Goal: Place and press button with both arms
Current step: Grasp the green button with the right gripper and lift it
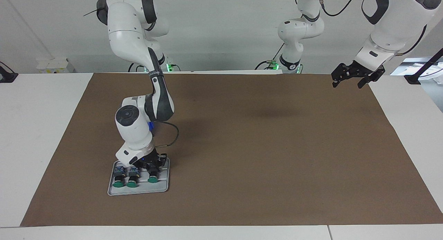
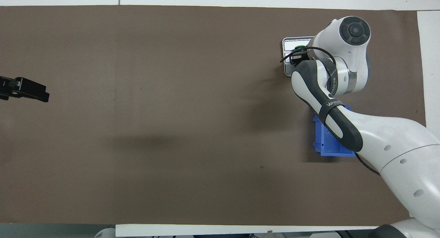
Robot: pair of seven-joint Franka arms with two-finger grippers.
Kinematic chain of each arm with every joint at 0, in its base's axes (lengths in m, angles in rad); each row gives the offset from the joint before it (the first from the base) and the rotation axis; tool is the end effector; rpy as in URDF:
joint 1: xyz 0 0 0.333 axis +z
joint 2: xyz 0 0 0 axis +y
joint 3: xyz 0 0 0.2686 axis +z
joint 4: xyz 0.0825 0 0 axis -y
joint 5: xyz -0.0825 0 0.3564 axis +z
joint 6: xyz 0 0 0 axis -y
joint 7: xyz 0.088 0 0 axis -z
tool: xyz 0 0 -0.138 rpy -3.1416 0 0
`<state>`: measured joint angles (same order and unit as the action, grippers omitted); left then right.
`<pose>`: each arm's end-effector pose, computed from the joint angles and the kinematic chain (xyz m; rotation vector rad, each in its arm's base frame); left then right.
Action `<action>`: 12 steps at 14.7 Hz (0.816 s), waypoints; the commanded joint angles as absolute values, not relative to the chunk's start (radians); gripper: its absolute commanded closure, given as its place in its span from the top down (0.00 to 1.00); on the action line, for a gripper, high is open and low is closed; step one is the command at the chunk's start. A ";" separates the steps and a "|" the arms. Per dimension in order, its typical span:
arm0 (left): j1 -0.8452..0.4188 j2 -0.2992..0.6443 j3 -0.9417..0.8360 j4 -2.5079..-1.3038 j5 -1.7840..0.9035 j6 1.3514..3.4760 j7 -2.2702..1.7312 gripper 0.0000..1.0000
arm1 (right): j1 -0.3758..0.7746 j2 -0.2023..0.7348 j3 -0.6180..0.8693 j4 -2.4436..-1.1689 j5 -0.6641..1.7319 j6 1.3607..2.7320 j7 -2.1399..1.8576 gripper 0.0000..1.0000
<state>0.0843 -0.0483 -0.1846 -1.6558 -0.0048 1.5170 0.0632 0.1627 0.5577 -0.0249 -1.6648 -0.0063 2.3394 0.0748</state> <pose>0.5012 -0.0528 0.5288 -3.1222 0.2549 0.1430 0.6428 0.0901 0.2400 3.1289 0.1122 0.1854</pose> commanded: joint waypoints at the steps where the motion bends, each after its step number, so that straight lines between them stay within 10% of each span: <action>1: 0.081 -0.074 -0.186 -1.690 0.009 1.543 0.071 1.00 | 0.158 0.542 -0.018 -1.629 -0.011 2.263 0.066 0.00; 12: 0.081 -0.074 -0.186 -1.689 0.009 1.534 0.049 1.00 | 0.392 0.377 -0.015 -1.546 0.003 1.881 0.562 0.00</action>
<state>0.0843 -0.0483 -0.1846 -1.6563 -0.0048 1.5172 0.0593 0.3374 0.3787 -0.0149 -1.5319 -0.0027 1.8803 0.3921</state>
